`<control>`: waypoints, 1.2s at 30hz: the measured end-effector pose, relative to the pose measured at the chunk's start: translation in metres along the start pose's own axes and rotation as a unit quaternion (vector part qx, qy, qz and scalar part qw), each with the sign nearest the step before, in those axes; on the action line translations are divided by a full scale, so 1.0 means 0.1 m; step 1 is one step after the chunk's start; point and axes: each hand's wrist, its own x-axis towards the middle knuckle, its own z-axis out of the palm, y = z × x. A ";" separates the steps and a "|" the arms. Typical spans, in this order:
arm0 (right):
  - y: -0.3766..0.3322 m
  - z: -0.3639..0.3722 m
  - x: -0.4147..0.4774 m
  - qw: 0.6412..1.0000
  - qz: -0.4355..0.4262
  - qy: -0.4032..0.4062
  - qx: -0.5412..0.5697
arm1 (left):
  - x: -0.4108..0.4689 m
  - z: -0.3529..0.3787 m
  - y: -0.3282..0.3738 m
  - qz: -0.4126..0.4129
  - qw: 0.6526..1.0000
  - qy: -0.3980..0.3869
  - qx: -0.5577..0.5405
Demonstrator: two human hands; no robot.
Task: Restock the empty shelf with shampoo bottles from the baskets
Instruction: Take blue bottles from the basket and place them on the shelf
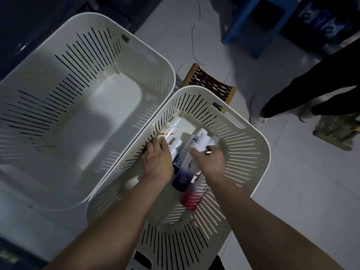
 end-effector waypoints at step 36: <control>0.25 -0.08 0.19 0.967 0.124 -0.085 0.207 | 0.29 -0.26 0.34 -0.014 0.889 -0.196 -0.413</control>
